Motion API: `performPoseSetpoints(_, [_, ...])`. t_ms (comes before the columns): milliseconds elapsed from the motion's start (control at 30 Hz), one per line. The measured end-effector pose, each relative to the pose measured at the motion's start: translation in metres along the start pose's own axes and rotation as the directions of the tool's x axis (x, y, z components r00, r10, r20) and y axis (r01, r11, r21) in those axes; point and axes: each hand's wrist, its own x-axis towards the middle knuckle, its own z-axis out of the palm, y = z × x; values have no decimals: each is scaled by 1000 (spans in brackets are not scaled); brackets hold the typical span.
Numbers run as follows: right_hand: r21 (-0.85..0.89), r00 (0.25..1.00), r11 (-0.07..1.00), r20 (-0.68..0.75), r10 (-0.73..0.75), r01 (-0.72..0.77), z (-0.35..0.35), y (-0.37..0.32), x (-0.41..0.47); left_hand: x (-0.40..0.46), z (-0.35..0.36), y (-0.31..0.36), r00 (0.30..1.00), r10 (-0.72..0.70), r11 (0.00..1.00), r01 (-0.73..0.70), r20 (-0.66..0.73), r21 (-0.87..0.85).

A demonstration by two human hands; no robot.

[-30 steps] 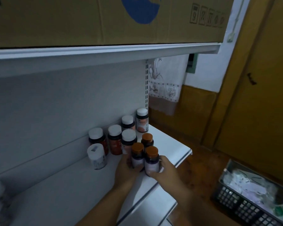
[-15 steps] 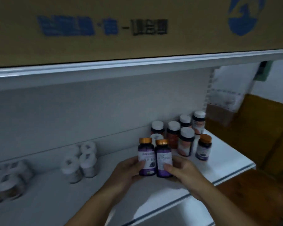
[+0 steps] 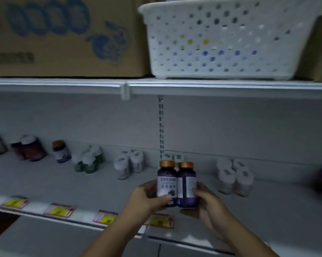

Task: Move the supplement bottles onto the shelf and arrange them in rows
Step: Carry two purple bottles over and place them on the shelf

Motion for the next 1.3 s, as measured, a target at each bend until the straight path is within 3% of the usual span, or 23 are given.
performPoseSetpoints(200, [-116,993,992,117,-29,43,134,50,32,-39,-129,4,989,16,998,-24,-150,-57])
performPoseSetpoints(400, [-37,980,999,196,9,-2,212,74,55,-67,-214,7,974,11,997,-29,-226,-77])
performPoseSetpoints(500, [44,959,998,281,37,-51,236,82,67,-71,-244,7,962,6,998,-21,-273,-52])
performPoseSetpoints(600, [19,939,997,337,61,-72,252,87,79,-70,-265,7,949,1,999,-16,-316,-46])
performPoseSetpoints(833, [62,932,995,360,50,-77,292,92,121,-53,-316,11,933,-37,998,20,-359,-52])
performPoseSetpoints(967, [142,922,978,377,90,-154,322,93,151,-33,-348,25,934,-20,999,7,-357,-38])
performPoseSetpoints(1300, [-58,944,998,330,-7,27,391,101,204,-4,-423,32,928,-20,1000,19,-371,-7])
